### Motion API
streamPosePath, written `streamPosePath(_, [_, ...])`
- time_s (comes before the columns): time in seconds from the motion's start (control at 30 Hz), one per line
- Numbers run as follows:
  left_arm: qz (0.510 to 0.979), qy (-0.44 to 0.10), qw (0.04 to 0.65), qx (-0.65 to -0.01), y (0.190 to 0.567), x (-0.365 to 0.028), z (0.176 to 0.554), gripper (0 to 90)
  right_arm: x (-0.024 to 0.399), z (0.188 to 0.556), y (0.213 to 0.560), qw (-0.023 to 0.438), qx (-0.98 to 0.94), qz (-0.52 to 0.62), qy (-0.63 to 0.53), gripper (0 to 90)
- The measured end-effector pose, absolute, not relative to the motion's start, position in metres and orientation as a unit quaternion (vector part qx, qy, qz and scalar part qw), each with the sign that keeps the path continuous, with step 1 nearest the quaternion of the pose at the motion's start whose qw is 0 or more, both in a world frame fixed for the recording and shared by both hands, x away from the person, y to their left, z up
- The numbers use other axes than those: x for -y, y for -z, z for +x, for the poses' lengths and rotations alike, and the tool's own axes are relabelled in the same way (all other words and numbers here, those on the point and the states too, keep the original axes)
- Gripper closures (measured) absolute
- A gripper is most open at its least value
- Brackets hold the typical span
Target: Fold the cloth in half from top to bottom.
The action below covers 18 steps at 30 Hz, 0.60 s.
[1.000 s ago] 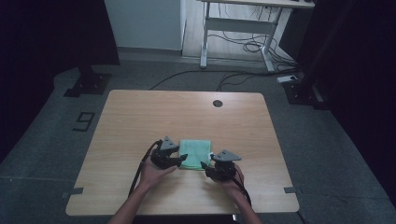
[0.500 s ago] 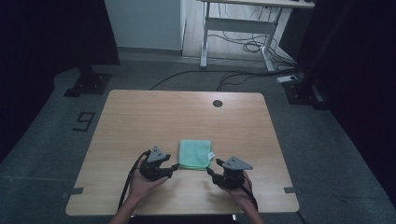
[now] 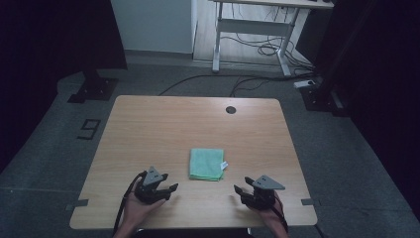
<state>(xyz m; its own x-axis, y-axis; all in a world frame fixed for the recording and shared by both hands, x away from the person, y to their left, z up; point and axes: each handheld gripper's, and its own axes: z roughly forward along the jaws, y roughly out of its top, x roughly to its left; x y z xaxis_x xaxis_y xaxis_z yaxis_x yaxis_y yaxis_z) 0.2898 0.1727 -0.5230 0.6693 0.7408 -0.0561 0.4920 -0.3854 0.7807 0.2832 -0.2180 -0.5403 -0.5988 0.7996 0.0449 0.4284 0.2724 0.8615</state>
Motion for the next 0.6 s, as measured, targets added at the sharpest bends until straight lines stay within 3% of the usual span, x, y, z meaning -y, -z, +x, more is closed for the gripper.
streamPosePath(0.6, [0.814, -0.165, 0.396, -0.392, 0.532, -0.193, 0.283, 43.0, 0.229, 0.285, 0.549, 0.198, -0.772, 0.414, -0.439, 39.8])
